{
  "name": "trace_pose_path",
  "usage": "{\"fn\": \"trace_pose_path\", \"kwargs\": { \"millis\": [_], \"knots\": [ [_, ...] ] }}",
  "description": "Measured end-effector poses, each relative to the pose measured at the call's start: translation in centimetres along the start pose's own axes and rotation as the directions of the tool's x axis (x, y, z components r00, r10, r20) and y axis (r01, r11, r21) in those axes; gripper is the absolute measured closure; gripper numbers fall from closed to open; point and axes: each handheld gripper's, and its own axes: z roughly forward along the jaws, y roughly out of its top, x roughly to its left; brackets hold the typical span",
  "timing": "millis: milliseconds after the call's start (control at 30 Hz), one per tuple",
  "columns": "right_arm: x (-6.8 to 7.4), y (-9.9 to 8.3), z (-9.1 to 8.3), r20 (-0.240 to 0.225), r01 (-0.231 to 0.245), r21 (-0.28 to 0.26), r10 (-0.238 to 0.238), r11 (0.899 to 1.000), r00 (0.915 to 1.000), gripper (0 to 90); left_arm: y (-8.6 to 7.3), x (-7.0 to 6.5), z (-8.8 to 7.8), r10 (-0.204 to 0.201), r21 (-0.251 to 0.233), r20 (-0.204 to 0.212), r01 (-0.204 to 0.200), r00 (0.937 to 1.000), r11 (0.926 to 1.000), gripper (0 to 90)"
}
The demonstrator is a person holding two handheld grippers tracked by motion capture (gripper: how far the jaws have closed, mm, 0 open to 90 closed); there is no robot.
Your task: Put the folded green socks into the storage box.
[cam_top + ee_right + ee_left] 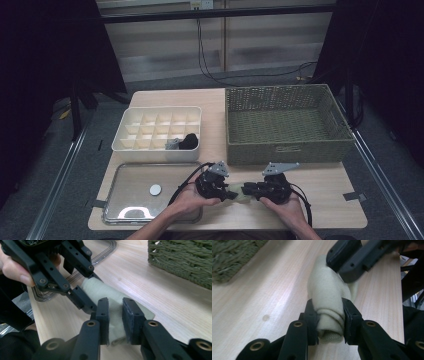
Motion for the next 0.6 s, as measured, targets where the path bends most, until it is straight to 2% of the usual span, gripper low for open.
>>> {"fn": "trace_pose_path", "kwargs": {
  "millis": [33, 133, 167, 200, 267, 300, 333, 367, 400, 467, 500, 600],
  "knots": [
    [0.0, 0.0, 0.0, -0.001, 0.002, -0.002, -0.002, 1.000, 1.0000, 74.1, -0.1, 0.1, 0.1, -0.011, -0.027, 0.015, 0.012, 0.9998, 0.9996, 69.9],
    [-0.1, 0.1, -0.3, 0.000, 0.005, -0.024, -0.005, 1.000, 1.0000, 70.8, -0.1, 0.2, -0.1, -0.024, -0.035, 0.014, 0.025, 0.9996, 0.9991, 70.1],
    [-0.1, 0.1, -0.5, 0.003, -0.002, -0.028, 0.002, 1.000, 1.0000, 69.2, 0.0, 0.2, -0.3, -0.027, -0.013, -0.003, 0.027, 0.9996, 0.9995, 70.0],
    [-0.3, 0.2, -0.6, 0.008, -0.004, -0.034, 0.004, 0.999, 1.0000, 67.6, 0.0, 0.3, -0.4, -0.025, -0.012, 0.000, 0.025, 0.9997, 0.9996, 70.0],
    [-0.6, 0.2, -0.9, 0.025, -0.015, -0.046, 0.017, 0.999, 0.9995, 62.4, -0.2, 0.4, -0.5, -0.044, -0.037, 0.019, 0.045, 0.9988, 0.9983, 70.0],
    [-0.7, 0.2, -1.1, 0.030, -0.022, -0.053, 0.024, 0.998, 0.9993, 60.1, -0.1, 0.4, -0.7, -0.034, -0.018, -0.001, 0.034, 0.9994, 0.9993, 70.0],
    [-0.9, 0.2, -1.2, 0.038, -0.023, -0.057, 0.025, 0.998, 0.9990, 59.4, -0.2, 0.5, -0.7, -0.038, -0.036, 0.025, 0.039, 0.9990, 0.9986, 70.0],
    [-1.0, 0.2, -1.3, 0.041, -0.027, -0.061, 0.029, 0.998, 0.9987, 57.1, -0.3, 0.5, -0.7, -0.054, -0.044, 0.023, 0.055, 0.9983, 0.9975, 70.0],
    [-1.1, 0.3, -1.4, 0.047, -0.030, -0.066, 0.034, 0.997, 0.9983, 52.8, -0.3, 0.6, -1.0, -0.057, -0.030, 0.016, 0.057, 0.9983, 0.9979, 70.0],
    [-1.3, 0.3, -1.5, 0.055, -0.036, -0.071, 0.040, 0.997, 0.9977, 50.2, -0.4, 0.7, -1.3, -0.050, -0.021, 0.007, 0.051, 0.9987, 0.9985, 70.0],
    [-1.3, 0.3, -1.6, 0.059, -0.032, -0.073, 0.037, 0.997, 0.9976, 47.6, -0.5, 0.8, -1.3, -0.058, -0.045, 0.017, 0.058, 0.9982, 0.9973, 70.0],
    [-1.4, 0.3, -1.8, 0.079, -0.033, -0.087, 0.040, 0.996, 0.9961, 38.8, -0.5, 0.9, -2.2, -0.057, -0.036, 0.008, 0.058, 0.9983, 0.9977, 70.0]
  ]
}}
